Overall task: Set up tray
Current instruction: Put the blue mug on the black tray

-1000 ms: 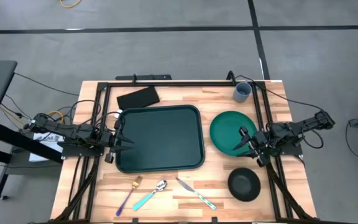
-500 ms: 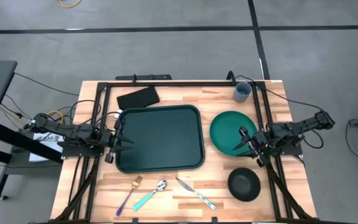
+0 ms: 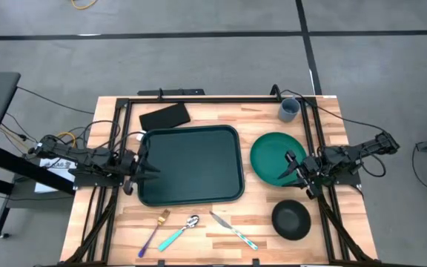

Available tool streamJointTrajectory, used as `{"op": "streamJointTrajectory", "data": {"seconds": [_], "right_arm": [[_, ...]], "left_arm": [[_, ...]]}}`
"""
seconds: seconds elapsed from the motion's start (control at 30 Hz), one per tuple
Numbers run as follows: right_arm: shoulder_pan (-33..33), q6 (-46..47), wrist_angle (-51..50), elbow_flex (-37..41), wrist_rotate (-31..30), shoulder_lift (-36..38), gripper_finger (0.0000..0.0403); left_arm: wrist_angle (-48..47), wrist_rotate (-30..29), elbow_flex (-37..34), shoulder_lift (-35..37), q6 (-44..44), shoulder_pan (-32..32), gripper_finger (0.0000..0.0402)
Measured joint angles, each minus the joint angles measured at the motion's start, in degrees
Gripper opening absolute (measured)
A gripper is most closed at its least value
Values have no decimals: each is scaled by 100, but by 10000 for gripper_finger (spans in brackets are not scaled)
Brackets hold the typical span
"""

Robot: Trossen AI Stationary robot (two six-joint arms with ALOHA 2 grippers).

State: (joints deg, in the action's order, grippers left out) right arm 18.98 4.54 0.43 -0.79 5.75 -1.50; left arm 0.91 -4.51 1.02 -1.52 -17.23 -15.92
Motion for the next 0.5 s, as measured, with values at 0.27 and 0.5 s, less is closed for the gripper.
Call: {"op": "streamJointTrajectory", "data": {"seconds": [0.27,0.5], "right_arm": [[0,0,-1,-1,0,1,127],[-11,38,85,5,-1224,4,127]], "left_arm": [[38,-283,0,2,-2938,2,98],[407,-1209,-11,0,-3487,2,98]]}}
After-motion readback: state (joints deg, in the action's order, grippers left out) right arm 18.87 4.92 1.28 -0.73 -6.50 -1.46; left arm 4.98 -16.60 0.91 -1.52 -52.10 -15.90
